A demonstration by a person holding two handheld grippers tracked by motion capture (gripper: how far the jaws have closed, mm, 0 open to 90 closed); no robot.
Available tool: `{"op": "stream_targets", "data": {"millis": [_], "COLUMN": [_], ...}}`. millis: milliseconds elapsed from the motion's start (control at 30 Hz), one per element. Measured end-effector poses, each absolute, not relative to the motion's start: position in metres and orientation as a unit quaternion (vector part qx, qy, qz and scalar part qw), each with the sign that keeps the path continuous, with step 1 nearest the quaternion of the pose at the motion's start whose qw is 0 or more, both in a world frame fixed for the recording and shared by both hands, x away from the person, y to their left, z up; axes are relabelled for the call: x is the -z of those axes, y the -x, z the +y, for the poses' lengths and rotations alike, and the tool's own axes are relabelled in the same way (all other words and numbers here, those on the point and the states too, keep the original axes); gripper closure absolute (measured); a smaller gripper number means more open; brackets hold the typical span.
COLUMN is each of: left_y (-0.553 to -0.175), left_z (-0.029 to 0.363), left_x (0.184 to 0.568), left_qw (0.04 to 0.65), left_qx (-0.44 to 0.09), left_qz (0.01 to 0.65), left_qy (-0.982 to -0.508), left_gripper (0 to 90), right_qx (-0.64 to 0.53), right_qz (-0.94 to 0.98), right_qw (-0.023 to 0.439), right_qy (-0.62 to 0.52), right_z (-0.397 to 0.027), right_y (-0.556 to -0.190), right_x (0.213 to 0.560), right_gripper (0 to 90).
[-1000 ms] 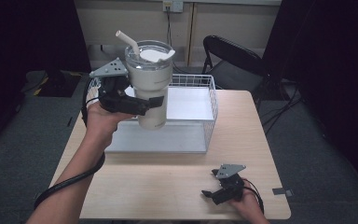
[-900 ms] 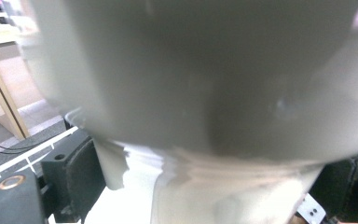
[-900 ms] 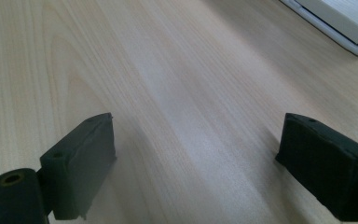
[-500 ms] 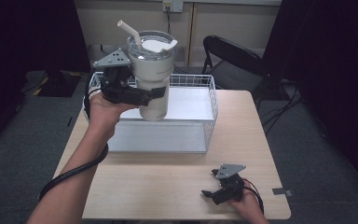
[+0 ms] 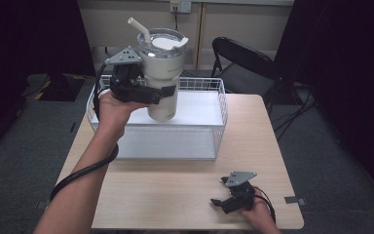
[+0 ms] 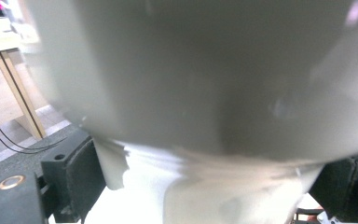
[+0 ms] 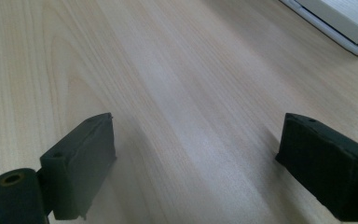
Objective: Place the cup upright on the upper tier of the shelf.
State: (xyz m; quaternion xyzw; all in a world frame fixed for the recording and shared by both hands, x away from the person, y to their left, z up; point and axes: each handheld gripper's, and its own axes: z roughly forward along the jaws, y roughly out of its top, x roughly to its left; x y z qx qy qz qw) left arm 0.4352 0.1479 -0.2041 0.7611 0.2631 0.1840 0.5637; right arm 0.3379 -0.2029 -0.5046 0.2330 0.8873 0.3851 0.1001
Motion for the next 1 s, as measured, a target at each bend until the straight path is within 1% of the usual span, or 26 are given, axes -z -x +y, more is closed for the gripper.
{"op": "stream_targets", "data": {"millis": [400,1000], "left_y": [-0.448,-0.463], "left_z": [0.145,0.148], "left_x": [0.204,0.213], "left_qw": [0.560,0.552], "left_qx": [-0.199,-0.221], "left_qz": [0.268,0.298], "left_qy": [-0.758,-0.747], "left_gripper": [10.5,10.5], "right_qx": [-0.385,-0.385], "right_qz": [0.887,0.887], "right_qw": [0.100,0.100], "right_qy": [-0.233,-0.234], "right_z": [-0.203,-0.203], "right_y": [-0.338,-0.337], "right_x": [0.505,0.505], "right_gripper": [10.2,10.3]}}
